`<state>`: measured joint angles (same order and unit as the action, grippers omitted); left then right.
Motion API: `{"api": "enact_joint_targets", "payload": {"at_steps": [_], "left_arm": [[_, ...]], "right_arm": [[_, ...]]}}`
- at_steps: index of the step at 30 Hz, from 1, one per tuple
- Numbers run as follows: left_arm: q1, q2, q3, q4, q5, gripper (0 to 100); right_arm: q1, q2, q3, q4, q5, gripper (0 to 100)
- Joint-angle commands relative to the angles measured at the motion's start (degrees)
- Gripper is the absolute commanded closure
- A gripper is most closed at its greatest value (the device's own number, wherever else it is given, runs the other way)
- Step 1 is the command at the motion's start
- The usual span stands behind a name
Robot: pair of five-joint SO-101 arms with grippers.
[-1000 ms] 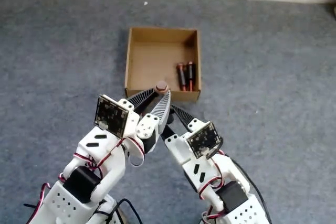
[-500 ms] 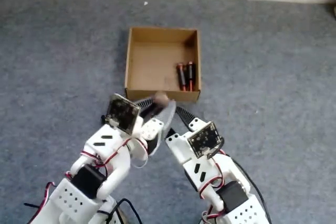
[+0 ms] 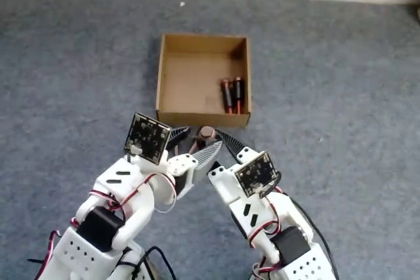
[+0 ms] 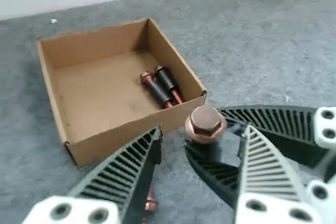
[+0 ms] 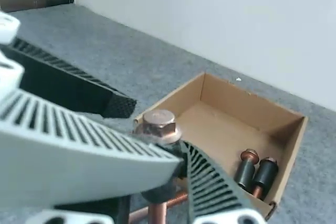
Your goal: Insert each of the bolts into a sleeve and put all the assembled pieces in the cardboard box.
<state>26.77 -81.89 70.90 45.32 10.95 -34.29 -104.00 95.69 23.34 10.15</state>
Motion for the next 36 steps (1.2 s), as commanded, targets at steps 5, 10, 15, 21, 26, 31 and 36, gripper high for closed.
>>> {"api": "enact_joint_targets", "payload": {"at_steps": [5,10,15,21,26,31,36], "left_arm": [[-11.47,-0.13,-2.51,1.85,-5.54,75],[-20.7,-0.13,-2.68,1.76,-5.54,78],[-29.49,-0.13,-2.24,1.76,-5.63,93],[-38.64,-0.13,1.45,1.76,-5.71,98],[-44.09,-0.13,7.43,1.67,-5.63,99],[-44.26,-0.13,13.14,1.67,-5.63,99],[-44.26,-0.13,15.52,1.67,-5.71,99]], "right_arm": [[8.66,-1.19,3.03,-2.42,-0.09,99.4],[11.74,-1.19,5.14,-2.59,-0.09,99.4],[12.53,-1.19,5.67,-2.33,-0.09,99.4],[12.18,-0.92,5.67,-2.15,-0.18,99.4],[12.18,-1.01,5.67,0.48,-2.9,99.4],[12.18,-1.1,5.67,0.31,-3.16,99.4],[12.26,-0.92,4.97,2.51,-3.25,99.4]]}}
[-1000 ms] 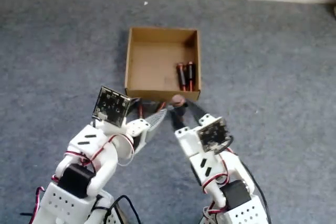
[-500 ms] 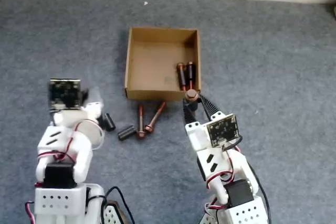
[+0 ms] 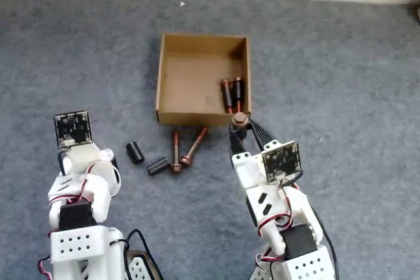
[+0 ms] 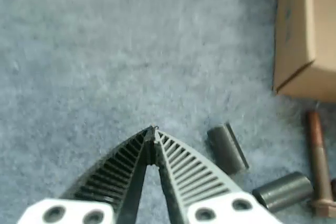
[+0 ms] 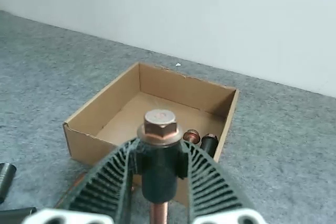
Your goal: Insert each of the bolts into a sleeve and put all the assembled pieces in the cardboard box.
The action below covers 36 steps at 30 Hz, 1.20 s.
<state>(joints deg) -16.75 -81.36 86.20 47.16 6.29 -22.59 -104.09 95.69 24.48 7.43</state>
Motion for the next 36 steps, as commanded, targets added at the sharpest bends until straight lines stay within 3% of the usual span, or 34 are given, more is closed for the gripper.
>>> {"api": "enact_joint_targets", "payload": {"at_steps": [1,12,26,36], "left_arm": [[-0.75,-0.66,0.4,-0.18,-1.05,99],[-0.84,-0.66,0.4,-0.18,-1.05,99],[-0.84,-0.66,0.48,-0.18,-1.05,99],[-0.84,-0.66,0.48,-0.18,-1.05,99]], "right_arm": [[0.48,-0.92,3.82,2.24,-0.53,99.4],[-4.0,5.32,-13.67,4.7,2.02,99.4],[-2.33,58.42,-35.38,-23.6,1.85,99.4],[2.24,92.0,-56.84,-26.68,1.85,99.2]]}}
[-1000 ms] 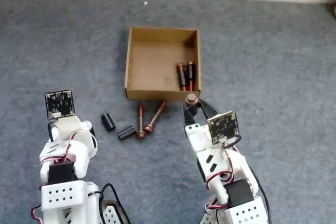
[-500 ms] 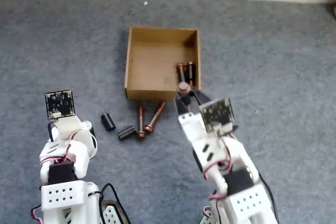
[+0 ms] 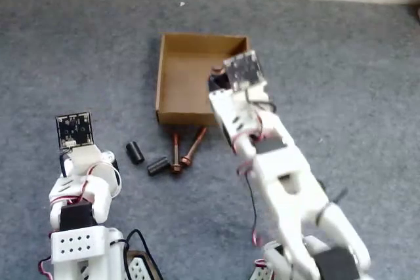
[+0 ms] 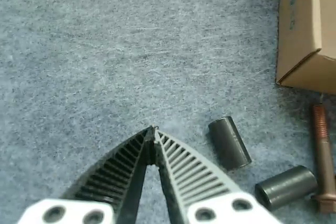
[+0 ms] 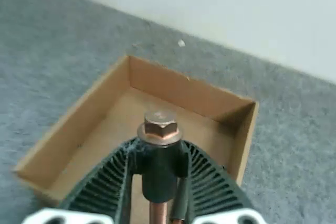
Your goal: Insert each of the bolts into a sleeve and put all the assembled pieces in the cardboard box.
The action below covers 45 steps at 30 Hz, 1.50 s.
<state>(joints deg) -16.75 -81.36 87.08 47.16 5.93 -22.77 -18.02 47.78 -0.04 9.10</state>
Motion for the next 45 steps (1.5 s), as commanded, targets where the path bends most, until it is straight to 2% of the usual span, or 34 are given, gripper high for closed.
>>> {"api": "enact_joint_targets", "payload": {"at_steps": [1,7,12,19,24,28,32,38,42,45], "left_arm": [[-0.84,-0.66,-0.31,-0.18,-0.7,99],[-0.84,-0.66,-0.31,-0.18,-0.7,99],[-0.84,-0.66,-0.22,-0.18,-0.79,99],[-0.92,-0.66,-0.4,-0.18,-0.79,99],[-6.2,-0.66,-0.66,-2.02,-0.7,99],[-12.0,-0.66,-0.22,-5.36,-0.53,99],[-15.6,-0.66,-0.66,-5.45,-0.44,99],[-18.33,-0.66,-0.84,-5.45,-0.53,99],[-18.33,-0.66,-0.84,-5.45,-0.53,99],[-18.33,-0.66,-0.84,-5.45,-0.53,99]], "right_arm": [[2.95,8.75,-10.77,-2.07,0.18,99.2],[4.26,20.35,-16.75,-1.98,0.18,98.2],[4.35,23.16,-17.19,-0.04,0.18,85.3],[4.09,17.54,-17.19,8.4,0.26,84.2],[2.07,8.92,-17.1,19.38,0.18,84.3],[-1.71,1.89,-16.84,27.21,0.18,84.3],[-6.9,-3.38,-14.64,35.3,0.18,84.3],[-17.98,-5.41,-12.09,42.59,0.79,84.1],[-25.8,-1.89,-12.62,46.55,8.26,83.9],[-29.67,2.42,-12.62,47.25,10.81,83.9]]}}
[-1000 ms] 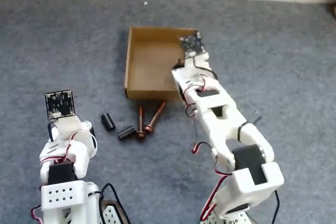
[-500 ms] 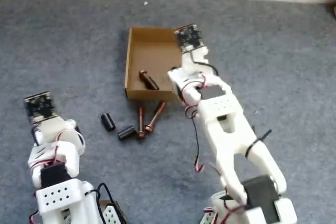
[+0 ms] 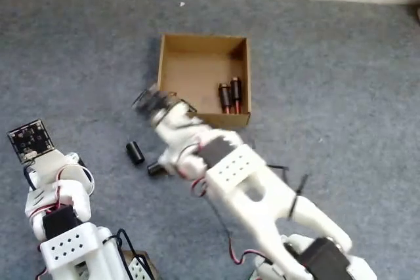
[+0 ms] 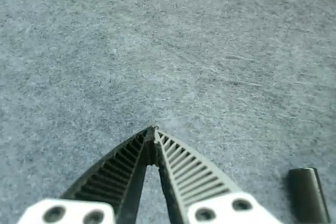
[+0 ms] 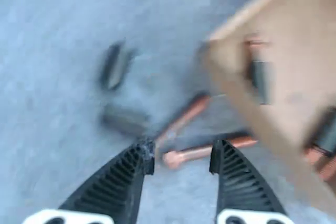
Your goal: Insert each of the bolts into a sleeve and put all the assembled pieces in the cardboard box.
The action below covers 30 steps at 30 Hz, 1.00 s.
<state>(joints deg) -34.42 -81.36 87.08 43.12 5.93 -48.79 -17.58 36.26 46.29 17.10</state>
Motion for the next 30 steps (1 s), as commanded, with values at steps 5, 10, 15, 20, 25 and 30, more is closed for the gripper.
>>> {"api": "enact_joint_targets", "payload": {"at_steps": [5,10,15,20,25,30], "left_arm": [[-2.15,-0.66,-1.36,-1.23,-0.53,99],[-6.46,-0.66,-2.77,-1.05,-0.53,99],[-6.55,-0.66,-2.77,-1.05,-0.53,99],[-6.46,-0.66,-2.77,-1.05,-0.53,99],[-6.37,-0.66,-2.77,-1.05,-0.53,99],[-6.37,-0.66,-2.68,-1.05,-0.53,99]], "right_arm": [[-5.41,9.71,-4.97,0.92,9.14,83.8],[-5.41,16.48,-9.27,1.01,13.36,78.4],[-5.41,20.79,-12.97,1.01,16.53,75.5],[-5.76,26.42,-16.57,0.75,18.37,75.5],[-6.02,32.57,-20.0,0.75,18.37,75.6],[-6.11,33.71,-20.18,0.66,18.46,77.2]]}}
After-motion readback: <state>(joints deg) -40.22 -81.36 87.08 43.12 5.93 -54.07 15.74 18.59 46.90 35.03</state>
